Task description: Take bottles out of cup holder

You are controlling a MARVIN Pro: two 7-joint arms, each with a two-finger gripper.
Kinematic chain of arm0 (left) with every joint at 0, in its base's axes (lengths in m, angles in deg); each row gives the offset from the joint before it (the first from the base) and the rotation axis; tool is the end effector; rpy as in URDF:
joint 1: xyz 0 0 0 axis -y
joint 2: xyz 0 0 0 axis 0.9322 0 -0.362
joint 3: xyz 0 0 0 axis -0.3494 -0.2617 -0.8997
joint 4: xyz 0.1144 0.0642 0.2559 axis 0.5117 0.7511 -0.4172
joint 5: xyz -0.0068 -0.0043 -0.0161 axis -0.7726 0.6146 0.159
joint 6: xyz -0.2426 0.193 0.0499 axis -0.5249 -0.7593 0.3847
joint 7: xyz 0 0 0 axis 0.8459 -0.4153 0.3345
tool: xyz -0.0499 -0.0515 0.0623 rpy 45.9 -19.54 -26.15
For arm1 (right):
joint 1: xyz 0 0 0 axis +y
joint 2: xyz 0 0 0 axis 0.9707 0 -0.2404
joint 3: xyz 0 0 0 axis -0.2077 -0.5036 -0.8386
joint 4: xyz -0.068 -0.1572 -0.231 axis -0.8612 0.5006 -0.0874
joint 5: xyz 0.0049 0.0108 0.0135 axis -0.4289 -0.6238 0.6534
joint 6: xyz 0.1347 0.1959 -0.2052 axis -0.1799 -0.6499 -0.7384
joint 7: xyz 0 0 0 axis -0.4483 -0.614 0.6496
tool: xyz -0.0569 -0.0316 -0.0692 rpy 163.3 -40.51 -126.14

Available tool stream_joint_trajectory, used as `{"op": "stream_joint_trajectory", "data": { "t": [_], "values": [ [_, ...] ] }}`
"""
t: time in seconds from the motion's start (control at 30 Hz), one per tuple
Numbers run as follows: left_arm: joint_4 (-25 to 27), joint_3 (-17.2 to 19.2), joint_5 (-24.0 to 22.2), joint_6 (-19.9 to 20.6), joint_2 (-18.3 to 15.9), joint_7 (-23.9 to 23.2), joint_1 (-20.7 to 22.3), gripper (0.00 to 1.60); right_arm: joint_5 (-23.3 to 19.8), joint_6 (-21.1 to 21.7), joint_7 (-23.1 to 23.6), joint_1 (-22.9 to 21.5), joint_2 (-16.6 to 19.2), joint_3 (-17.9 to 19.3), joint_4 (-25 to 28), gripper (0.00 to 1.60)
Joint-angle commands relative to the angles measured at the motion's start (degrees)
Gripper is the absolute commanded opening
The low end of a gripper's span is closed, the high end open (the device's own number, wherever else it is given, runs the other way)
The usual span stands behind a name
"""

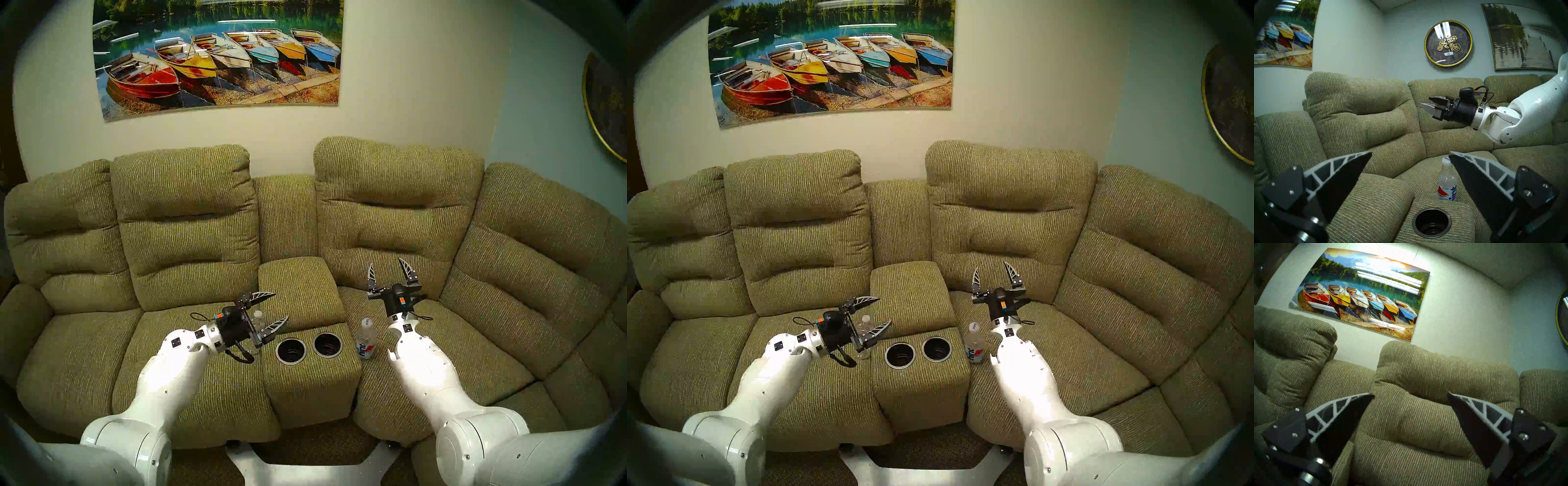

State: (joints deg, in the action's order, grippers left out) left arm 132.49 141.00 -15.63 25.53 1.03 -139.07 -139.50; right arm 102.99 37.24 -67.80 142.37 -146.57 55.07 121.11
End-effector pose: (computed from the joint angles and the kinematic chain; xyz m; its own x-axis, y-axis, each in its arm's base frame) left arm 0.4317 0.0483 -0.3963 -0.1502 0.0141 0.9886 -0.8262 -0.5509 -0.1177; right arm 0.4896 -0.0215 -0.3735 -0.4256 0.2577 0.8674 -0.0110 -0.9600 0.2798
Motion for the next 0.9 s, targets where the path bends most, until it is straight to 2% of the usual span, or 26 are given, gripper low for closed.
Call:
{"op": "stream_joint_trajectory", "data": {
  "t": [0.0, 0.27, 0.3, 0.43, 0.47, 0.5, 0.57, 0.6, 0.63, 0.87],
  "values": [
    [0.61, 0.03, -0.07, -0.04, -0.07, -0.16, 0.45, 1.6, -0.3, 1.23, 0.02, 2.87, -0.63, 0.11, 6.53, 1.6],
    [0.65, 0.1, -0.02, -0.02, -0.05, -0.21, 0.44, 1.6, -0.38, 5.21, 0.57, 6.42, -1.0, 0.52, 12.95, 1.6],
    [0.65, 0.11, -0.02, -0.02, -0.04, -0.22, 0.44, 1.6, -0.37, 5.14, 0.51, 6.08, -1.03, 0.53, 12.31, 1.6],
    [0.67, 0.15, 0.01, -0.01, -0.03, -0.25, 0.44, 1.6, -0.63, 8.16, 1.17, 8.34, -1.2, 0.68, 16.62, 1.6],
    [0.67, 0.15, 0.01, -0.01, -0.03, -0.25, 0.43, 1.6, -0.64, 7.96, 1.16, 7.92, -1.21, 0.68, 15.83, 1.6],
    [0.68, 0.17, 0.02, 0.0, -0.02, -0.26, 0.43, 1.6, -0.81, 9.4, 1.59, 9.03, -1.28, 0.76, 17.97, 1.6],
    [0.69, 0.19, 0.03, 0.0, -0.02, -0.27, 0.43, 1.6, -0.96, 10.29, 1.95, 9.43, -1.34, 0.84, 18.78, 1.6],
    [0.7, 0.2, 0.04, 0.01, -0.01, -0.28, 0.42, 1.6, -1.23, 12.83, 2.7, 11.52, -1.45, 0.98, 22.77, 1.6],
    [0.71, 0.21, 0.05, 0.01, -0.01, -0.29, 0.42, 1.6, -1.18, 11.79, 2.52, 10.23, -1.43, 0.95, 20.38, 1.6],
    [0.77, 0.29, 0.09, 0.05, 0.02, -0.34, 0.39, 1.6, -1.95, 16.86, 4.42, 12.88, -1.72, 1.29, 25.74, 1.6]
  ]
}}
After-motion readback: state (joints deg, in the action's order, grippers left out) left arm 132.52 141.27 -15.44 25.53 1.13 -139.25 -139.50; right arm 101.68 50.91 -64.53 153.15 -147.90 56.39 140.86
